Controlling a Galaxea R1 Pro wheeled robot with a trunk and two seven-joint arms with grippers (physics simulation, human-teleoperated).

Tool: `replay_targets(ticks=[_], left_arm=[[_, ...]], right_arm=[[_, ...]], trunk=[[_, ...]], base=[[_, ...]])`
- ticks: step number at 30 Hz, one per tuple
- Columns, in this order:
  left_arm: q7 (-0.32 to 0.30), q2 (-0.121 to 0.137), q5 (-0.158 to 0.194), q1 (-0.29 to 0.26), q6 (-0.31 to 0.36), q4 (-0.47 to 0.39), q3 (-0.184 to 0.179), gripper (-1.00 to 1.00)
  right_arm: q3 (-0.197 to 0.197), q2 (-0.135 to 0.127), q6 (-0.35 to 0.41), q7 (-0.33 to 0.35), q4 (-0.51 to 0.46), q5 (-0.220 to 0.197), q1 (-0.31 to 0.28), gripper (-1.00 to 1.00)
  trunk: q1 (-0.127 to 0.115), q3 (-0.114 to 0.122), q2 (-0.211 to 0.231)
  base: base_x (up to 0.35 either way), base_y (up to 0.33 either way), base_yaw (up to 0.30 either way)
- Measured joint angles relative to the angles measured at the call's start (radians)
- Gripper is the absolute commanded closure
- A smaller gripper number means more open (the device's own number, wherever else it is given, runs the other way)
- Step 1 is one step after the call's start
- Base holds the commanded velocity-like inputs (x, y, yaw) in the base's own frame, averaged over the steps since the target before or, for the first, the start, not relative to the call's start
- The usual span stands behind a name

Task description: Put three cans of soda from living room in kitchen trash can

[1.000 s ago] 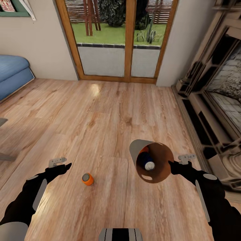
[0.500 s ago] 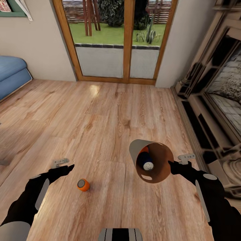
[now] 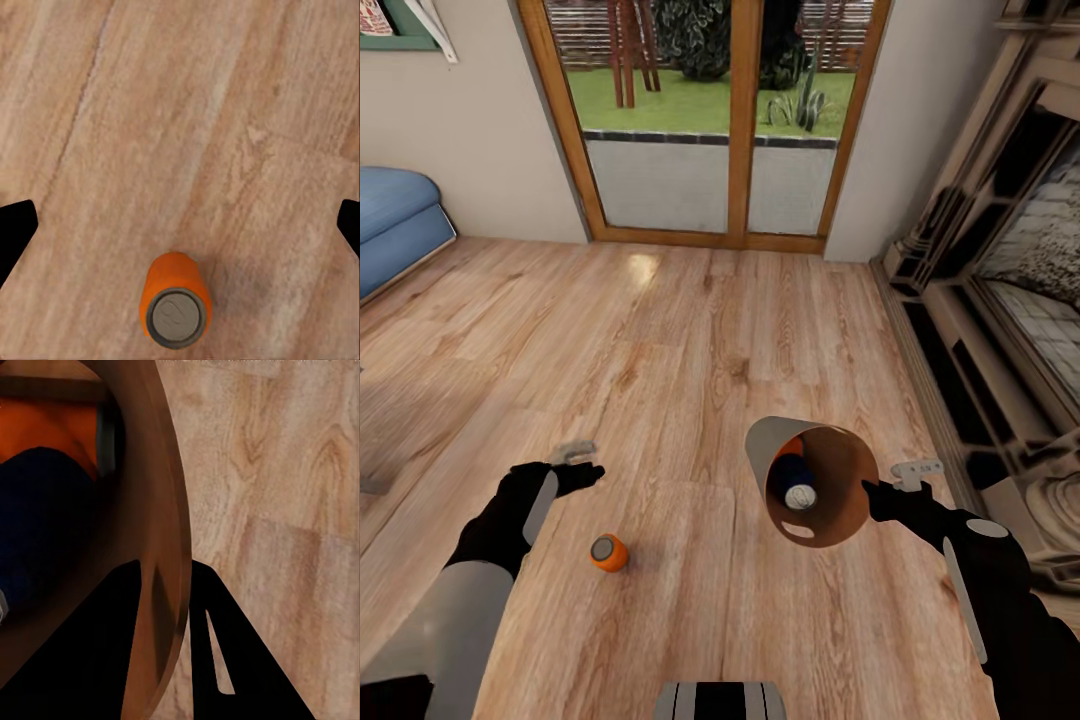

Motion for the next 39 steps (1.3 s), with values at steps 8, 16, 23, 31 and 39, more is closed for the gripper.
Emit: replay_targets(ticks=[8,16,23,31,39], left_arm=[[0.146,-0.064,0.000,-0.265,0.004,0.267,-0.008,-1.00],[0.155,-0.071,0.005,-0.273,-0.018,0.329,-0.007,-1.00],[0.161,-0.071,0.009,-0.273,-0.039,0.381,-0.006,-1.00],[0.150,-0.067,0.010,-0.273,-0.035,0.388,-0.007,-1.00],[0.146,-0.066,0.010,-0.273,-0.030,0.387,-0.007,-1.00]], right_arm=[[0.000,0.000,0.001,0.001,-0.005,0.000,0.000,1.00],[0.002,0.000,0.002,0.001,-0.009,0.001,0.000,1.00],[0.002,0.001,0.003,0.001,-0.009,0.000,-0.001,1.00],[-0.003,-0.003,0.068,0.003,-0.010,0.000,-0.009,1.00],[-0.002,-0.002,0.114,0.000,-0.003,0.009,-0.033,1.00]], trunk=[[0.000,0.000,0.000],[0.000,0.000,0.000],[0.000,0.000,0.000],[0.000,0.000,0.000],[0.000,-0.001,0.000]], base=[[0.000,0.000,0.000],[0.000,0.000,0.000],[0.000,0.000,0.000],[0.000,0.000,0.000],[0.000,0.000,0.000]])
